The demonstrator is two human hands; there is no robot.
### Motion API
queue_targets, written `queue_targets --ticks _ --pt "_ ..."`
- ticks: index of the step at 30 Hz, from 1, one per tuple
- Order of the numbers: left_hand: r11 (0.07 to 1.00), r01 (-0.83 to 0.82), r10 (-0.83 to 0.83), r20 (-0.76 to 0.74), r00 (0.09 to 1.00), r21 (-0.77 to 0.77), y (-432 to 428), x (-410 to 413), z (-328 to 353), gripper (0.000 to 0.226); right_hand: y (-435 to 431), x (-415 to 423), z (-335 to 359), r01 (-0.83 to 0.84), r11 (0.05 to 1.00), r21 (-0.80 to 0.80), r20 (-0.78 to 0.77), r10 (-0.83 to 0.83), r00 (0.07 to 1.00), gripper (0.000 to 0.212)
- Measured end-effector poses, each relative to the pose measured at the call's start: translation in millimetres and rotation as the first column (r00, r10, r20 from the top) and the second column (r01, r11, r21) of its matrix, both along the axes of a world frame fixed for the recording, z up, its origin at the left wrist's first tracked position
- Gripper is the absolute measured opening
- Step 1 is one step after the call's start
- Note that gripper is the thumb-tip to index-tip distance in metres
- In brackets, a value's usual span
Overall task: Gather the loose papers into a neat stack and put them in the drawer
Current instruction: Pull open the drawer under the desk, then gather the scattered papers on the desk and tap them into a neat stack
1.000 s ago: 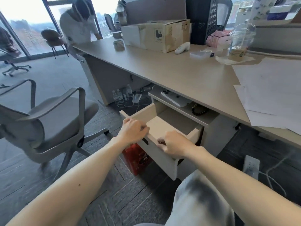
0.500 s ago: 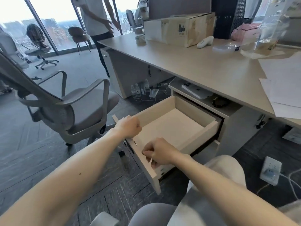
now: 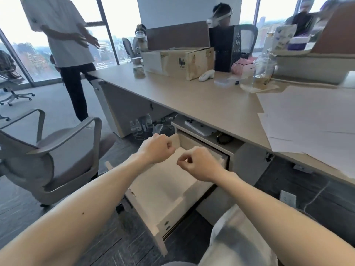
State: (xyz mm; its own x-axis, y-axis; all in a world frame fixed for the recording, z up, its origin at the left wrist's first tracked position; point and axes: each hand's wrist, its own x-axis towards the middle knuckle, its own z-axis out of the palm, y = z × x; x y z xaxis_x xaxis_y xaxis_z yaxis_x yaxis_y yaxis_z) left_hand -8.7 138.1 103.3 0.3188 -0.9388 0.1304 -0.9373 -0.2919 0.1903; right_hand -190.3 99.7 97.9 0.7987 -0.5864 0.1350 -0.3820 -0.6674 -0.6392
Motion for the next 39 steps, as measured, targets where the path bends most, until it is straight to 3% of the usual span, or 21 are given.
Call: queue_targets --ticks 8,12,15,17,21,26,29,33,35,37,39 --pt "0.937 0.307 -0.307 0.031 0.951 -0.163 -116 -139 56 0.023 -77 -161 63 0.365 0.901 -0.234 0.035 -0.367 0.929 0.021" --pt "0.877 0.419 -0.434 -0.015 0.901 -0.234 -159 -215 66 0.03 -106 -252 75 0.525 0.815 -0.246 0.021 -0.537 0.844 0.021" --pt "0.862 0.486 -0.5 -0.089 0.861 -0.142 -199 -261 62 0.043 -128 -326 77 0.637 0.734 -0.235 -0.016 -0.659 0.752 0.019" --pt "0.852 0.522 -0.522 -0.099 0.847 -0.024 -223 -286 56 0.065 -143 -370 74 0.673 0.703 -0.228 -0.077 -0.702 0.708 0.017" --pt "0.825 0.544 -0.55 0.0 0.835 0.153 -261 -325 49 0.092 -184 -428 60 0.685 0.691 -0.229 -0.272 -0.721 0.637 0.04" --pt "0.797 0.531 -0.557 0.011 0.83 0.289 -290 -361 44 0.086 -237 -453 49 0.715 0.659 -0.233 -0.345 -0.743 0.573 0.053" --pt "0.799 0.54 -0.595 0.214 0.775 0.263 -292 -371 51 0.07 -255 -457 53 0.768 0.608 -0.2 -0.318 -0.782 0.536 0.055" --pt "0.77 0.569 -0.638 0.387 0.666 0.289 -290 -372 60 0.042 -270 -452 65 0.84 0.541 -0.051 -0.237 -0.823 0.516 0.038" --pt "0.777 0.568 -0.626 0.417 0.659 0.27 -289 -371 59 0.037 -276 -447 69 0.855 0.511 0.089 -0.2 -0.831 0.518 0.032" --pt "0.802 0.555 -0.594 0.395 0.7 0.223 -287 -371 61 0.037 -277 -441 71 0.823 0.472 0.317 -0.083 -0.85 0.52 0.025" --pt "0.83 0.536 -0.553 0.351 0.755 0.154 -284 -373 62 0.035 -274 -437 76 0.695 0.376 0.613 0.069 -0.902 0.427 0.046"
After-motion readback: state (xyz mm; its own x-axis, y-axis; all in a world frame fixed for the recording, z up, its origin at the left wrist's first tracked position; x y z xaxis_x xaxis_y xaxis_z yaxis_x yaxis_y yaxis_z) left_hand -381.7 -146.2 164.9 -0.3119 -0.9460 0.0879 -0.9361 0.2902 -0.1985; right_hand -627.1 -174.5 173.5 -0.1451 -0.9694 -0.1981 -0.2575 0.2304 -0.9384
